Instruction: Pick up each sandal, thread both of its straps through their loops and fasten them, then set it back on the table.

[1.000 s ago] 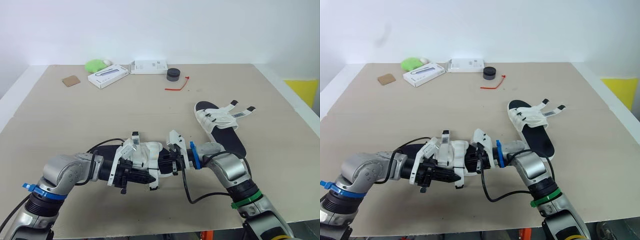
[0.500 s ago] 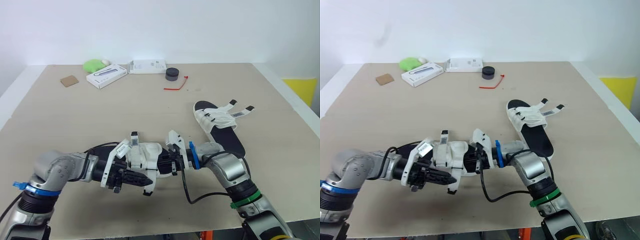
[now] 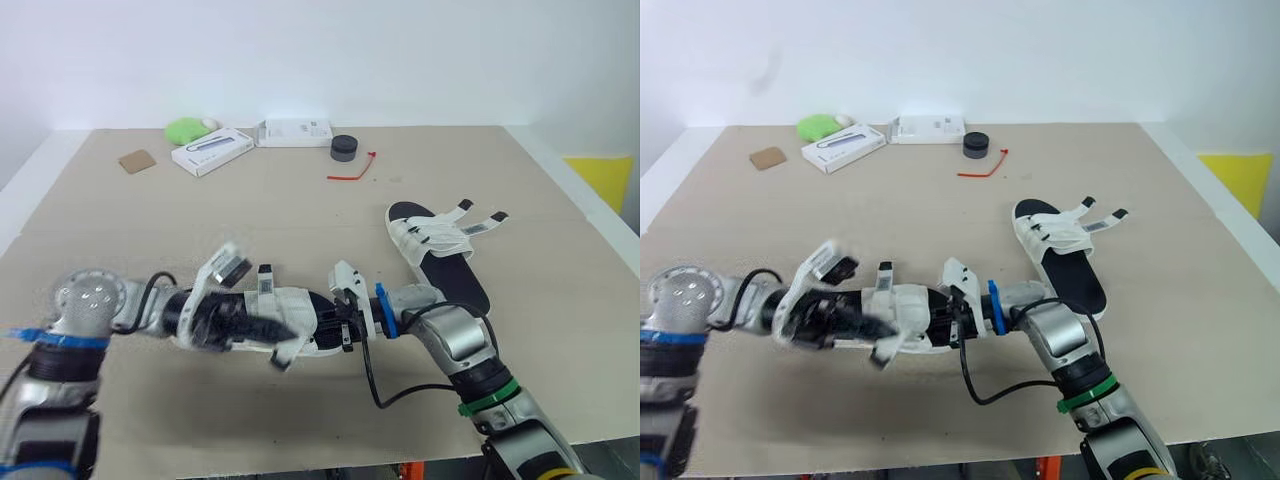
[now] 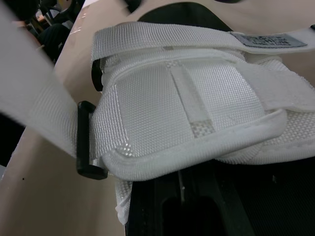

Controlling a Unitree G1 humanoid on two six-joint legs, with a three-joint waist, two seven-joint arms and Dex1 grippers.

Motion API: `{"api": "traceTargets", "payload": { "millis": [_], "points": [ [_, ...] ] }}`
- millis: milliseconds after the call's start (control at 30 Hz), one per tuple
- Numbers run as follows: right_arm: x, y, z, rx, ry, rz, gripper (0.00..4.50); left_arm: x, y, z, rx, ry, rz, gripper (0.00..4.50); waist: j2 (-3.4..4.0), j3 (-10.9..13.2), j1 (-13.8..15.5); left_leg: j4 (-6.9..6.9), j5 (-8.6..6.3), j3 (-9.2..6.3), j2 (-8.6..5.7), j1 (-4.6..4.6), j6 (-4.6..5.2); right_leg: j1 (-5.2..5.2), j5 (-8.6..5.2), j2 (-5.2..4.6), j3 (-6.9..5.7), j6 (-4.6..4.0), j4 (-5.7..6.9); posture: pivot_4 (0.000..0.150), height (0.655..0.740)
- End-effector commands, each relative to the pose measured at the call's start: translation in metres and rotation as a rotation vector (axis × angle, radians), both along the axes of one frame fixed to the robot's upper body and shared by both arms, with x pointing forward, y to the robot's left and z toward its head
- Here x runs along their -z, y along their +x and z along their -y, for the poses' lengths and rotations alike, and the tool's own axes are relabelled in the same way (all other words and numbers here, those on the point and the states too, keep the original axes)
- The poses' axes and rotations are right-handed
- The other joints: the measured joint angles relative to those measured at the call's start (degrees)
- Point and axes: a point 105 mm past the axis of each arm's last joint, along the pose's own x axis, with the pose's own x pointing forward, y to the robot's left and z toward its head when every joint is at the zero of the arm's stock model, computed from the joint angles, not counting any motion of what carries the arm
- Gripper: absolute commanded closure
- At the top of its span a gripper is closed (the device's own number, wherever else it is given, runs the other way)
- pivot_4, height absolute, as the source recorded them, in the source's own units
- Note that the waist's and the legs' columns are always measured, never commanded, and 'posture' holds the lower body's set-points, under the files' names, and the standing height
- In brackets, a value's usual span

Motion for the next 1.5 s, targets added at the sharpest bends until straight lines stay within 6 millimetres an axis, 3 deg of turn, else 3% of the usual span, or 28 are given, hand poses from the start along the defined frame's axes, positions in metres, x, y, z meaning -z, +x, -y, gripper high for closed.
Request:
{"api": "traceTargets", "payload": {
  "millis": [33,200,367,500,700,933,1167,1400,1467,1500],
  "points": [
    [0.036,-0.006,0.007,0.041,-0.092,-0.113,4.50,-0.010,0.028,0.000,-0.153,-0.058,-0.021,4.44,0.00,0.00,-0.01,0.02,0.00,0.00,0.00,-0.01,0.00,0.00,0.02,0.01,0.01,0.03,0.00,0.150,0.7400],
    [0.037,-0.007,0.008,0.045,-0.093,-0.115,4.50,0.003,0.056,0.001,-0.347,-0.034,-0.123,4.44,0.00,-0.02,0.14,0.12,0.01,-0.01,0.00,-0.01,-0.01,0.05,0.09,0.00,0.03,0.08,0.00,0.150,0.7400],
    [0.037,-0.006,0.008,0.047,-0.094,-0.116,4.50,0.006,0.066,0.001,-0.446,-0.030,-0.191,4.44,0.00,-0.02,0.21,0.22,0.11,0.00,-0.02,-0.02,-0.17,0.06,0.22,0.00,0.08,0.17,0.00,0.150,0.7400],
    [0.037,-0.007,0.007,0.048,-0.094,-0.116,4.50,0.023,0.075,-0.004,-0.578,0.038,-0.248,4.44,0.01,-0.04,0.28,0.33,0.14,0.03,-0.04,-0.01,-0.20,0.10,0.30,-0.01,0.14,0.23,0.00,0.150,0.7400],
    [0.038,-0.007,0.008,0.048,-0.096,-0.119,4.50,0.030,0.077,-0.011,-0.689,0.038,-0.288,4.44,0.05,-0.10,0.40,0.43,0.25,0.03,-0.14,0.02,-0.27,0.10,0.48,-0.02,0.27,0.36,0.00,0.150,0.7400],
    [0.038,-0.006,0.008,0.043,-0.099,-0.116,4.50,0.019,0.088,-0.022,-0.788,-0.050,-0.315,4.44,0.06,-0.12,0.42,0.45,0.38,0.02,-0.28,0.02,-0.43,0.01,0.45,-0.05,0.45,0.28,-0.02,0.150,0.7400],
    [0.038,-0.006,0.009,0.042,-0.100,-0.116,4.50,0.010,0.083,-0.027,-0.780,-0.152,-0.309,4.44,0.00,-0.08,0.39,0.45,0.60,-0.04,-0.55,0.00,-0.49,-0.14,0.52,-0.13,0.68,0.37,-0.07,0.150,0.7400],
    [0.038,-0.006,0.008,0.041,-0.099,-0.117,4.50,0.037,0.076,-0.030,-0.784,-0.023,-0.352,4.44,-0.01,-0.07,0.32,0.40,0.60,-0.05,-0.57,-0.03,-0.50,-0.10,0.52,-0.13,0.73,0.37,-0.11,0.150,0.7400],
    [0.038,-0.006,0.009,0.041,-0.100,-0.116,4.50,0.058,0.070,-0.026,-0.777,0.124,-0.360,4.44,-0.02,-0.08,0.28,0.40,0.59,-0.05,-0.57,-0.02,-0.51,-0.12,0.51,-0.13,0.73,0.36,-0.11,0.150,0.7400],
    [0.038,-0.006,0.009,0.041,-0.100,-0.116,4.50,0.068,0.070,-0.025,-0.792,0.183,-0.364,4.19,-0.01,-0.09,0.26,0.39,0.58,-0.07,-0.57,-0.02,-0.52,-0.13,0.50,-0.13,0.73,0.35,-0.12,0.150,0.7400]
  ]
}}
